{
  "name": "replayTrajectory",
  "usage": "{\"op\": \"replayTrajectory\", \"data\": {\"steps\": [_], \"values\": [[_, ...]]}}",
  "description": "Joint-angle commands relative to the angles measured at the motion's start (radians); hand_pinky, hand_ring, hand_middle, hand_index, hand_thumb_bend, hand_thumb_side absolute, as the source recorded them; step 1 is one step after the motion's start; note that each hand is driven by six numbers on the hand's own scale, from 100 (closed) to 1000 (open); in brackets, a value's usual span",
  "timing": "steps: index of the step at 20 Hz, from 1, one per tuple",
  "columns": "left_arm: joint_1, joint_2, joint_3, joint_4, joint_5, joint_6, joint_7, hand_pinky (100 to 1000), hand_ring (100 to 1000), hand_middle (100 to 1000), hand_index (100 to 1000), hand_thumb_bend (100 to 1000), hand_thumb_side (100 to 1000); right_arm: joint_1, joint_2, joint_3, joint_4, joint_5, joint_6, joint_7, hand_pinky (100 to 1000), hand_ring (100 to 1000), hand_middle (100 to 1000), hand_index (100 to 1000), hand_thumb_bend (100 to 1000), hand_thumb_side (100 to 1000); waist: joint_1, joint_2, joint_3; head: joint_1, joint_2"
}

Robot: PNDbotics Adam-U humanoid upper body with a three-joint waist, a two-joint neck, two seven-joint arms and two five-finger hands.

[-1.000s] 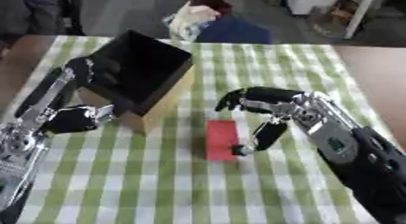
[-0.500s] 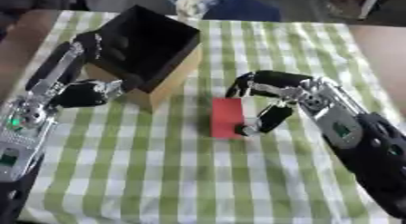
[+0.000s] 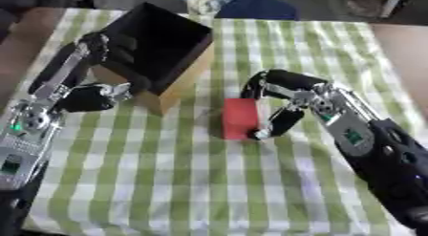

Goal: Pick up objects on the table and place them in the box.

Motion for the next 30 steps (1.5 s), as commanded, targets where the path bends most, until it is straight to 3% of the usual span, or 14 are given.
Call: {"op": "replayTrajectory", "data": {"steps": [1,7,17,23,30], "values": [[-0.013,0.010,0.004,-0.011,0.003,-0.001,-0.003,756,671,704,774,669,502,-0.014,-0.009,-0.013,0.003,0.018,-0.003,-0.039,657,606,493,598,464,124,0.004,-0.010,0.001,-0.005,-0.003],[-0.016,0.010,0.012,-0.020,0.005,-0.002,0.005,756,672,704,773,663,501,-0.048,-0.044,-0.019,-0.033,-0.027,0.002,-0.089,649,585,464,571,430,100,0.001,-0.011,0.005,-0.006,-0.011],[-0.021,0.012,0.063,-0.063,0.008,0.007,0.066,755,672,703,771,665,488,-0.162,-0.152,-0.041,-0.112,-0.186,0.046,-0.042,651,583,470,579,420,100,-0.010,-0.014,0.043,-0.013,-0.023],[-0.047,0.008,0.052,-0.094,0.021,0.001,0.063,757,673,703,769,667,483,-0.241,-0.186,-0.079,-0.055,-0.218,0.072,-0.049,654,582,476,584,419,100,-0.017,-0.006,0.108,-0.051,-0.039],[-0.107,-0.026,0.029,-0.132,0.048,-0.004,0.047,759,675,703,769,667,477,-0.320,-0.155,-0.131,0.069,-0.137,0.046,-0.111,670,591,483,595,410,100,-0.020,0.024,0.210,-0.137,-0.087]]}}
